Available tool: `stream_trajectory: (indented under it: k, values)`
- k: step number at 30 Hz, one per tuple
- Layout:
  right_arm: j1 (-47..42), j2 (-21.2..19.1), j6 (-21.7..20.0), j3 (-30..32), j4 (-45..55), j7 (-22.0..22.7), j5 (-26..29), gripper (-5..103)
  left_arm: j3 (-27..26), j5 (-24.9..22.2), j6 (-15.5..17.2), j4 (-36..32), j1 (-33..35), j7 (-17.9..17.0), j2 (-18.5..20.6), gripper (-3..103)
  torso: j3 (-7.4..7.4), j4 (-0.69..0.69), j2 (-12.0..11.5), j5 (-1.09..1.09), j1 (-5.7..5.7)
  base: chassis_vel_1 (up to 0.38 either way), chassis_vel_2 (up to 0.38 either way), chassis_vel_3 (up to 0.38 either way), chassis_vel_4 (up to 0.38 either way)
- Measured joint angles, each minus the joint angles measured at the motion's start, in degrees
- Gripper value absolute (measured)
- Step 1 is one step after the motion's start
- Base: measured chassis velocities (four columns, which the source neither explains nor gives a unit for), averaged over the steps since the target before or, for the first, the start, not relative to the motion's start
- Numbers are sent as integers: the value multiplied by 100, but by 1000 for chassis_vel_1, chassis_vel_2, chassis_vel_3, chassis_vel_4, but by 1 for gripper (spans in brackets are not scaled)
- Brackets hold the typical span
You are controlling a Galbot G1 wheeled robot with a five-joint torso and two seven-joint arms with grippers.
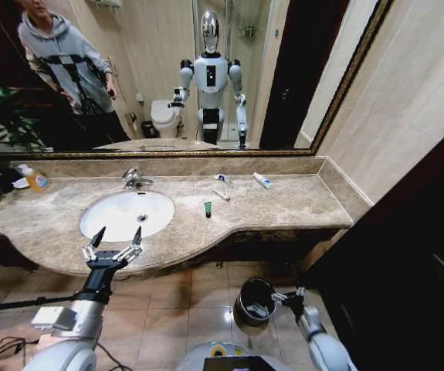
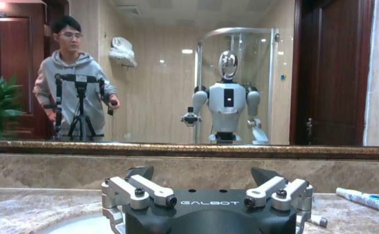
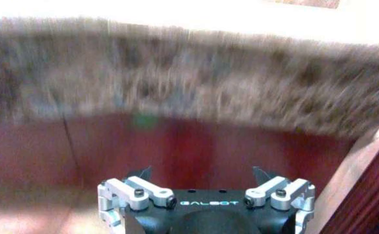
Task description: Pick up the trash from the sink and place it in the trash bin.
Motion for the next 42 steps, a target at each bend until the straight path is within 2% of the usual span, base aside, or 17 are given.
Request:
stream_trajectory:
  k: [2, 3, 6, 10, 14, 16, 25, 39, 42]
  values:
    - [-274, 237, 2, 107, 643, 48, -22, 100, 0, 0, 0, 0, 0, -1, 0, 100, 0, 0, 0, -3, 0, 0, 0, 0, 0]
    - [-274, 237, 2, 107, 643, 48, -22, 100, 0, 0, 0, 0, 0, -1, 0, 100, 0, 0, 0, -3, 0, 0, 0, 0, 0]
    - [-453, 433, -101, 150, 1584, 133, -75, 100, 0, 0, 0, 0, 0, -1, 0, 100, 0, 1, 0, -3, 0, 0, 0, 0, 0]
    - [-339, 419, -338, 87, 2040, 198, 24, 100, 0, 0, 0, 0, 0, -1, 0, 100, 0, 1, 0, -1, 1, 0, 0, 0, 0]
    - [112, 199, -768, -62, 2548, 250, 396, 100, 0, 0, 0, 1, 0, -1, 0, 100, 1, 2, -1, -1, 1, 0, 0, 0, 0]
    - [220, 99, -843, -99, 2623, 253, 494, 100, 0, 0, 0, 1, 1, -1, 0, 100, 1, 2, -1, -1, 1, 0, 0, 0, 0]
    - [1267, -632, -1157, -132, 2440, 279, 1163, 100, 0, 0, 0, 0, 0, -1, 0, 100, 1, 2, -2, 0, 2, 0, 0, 0, 0]
    - [2226, -1079, -1261, -382, 1578, 245, 1420, 100, 0, 0, 0, 0, 0, -1, 0, 100, 1, 2, -2, -1, 2, 0, 0, 0, 0]
    - [2745, -1167, -1336, -573, 1203, 230, 1421, 100, 0, 0, 0, 0, 0, -1, 0, 100, 1, 1, -2, -1, 2, 0, 0, 0, 0]
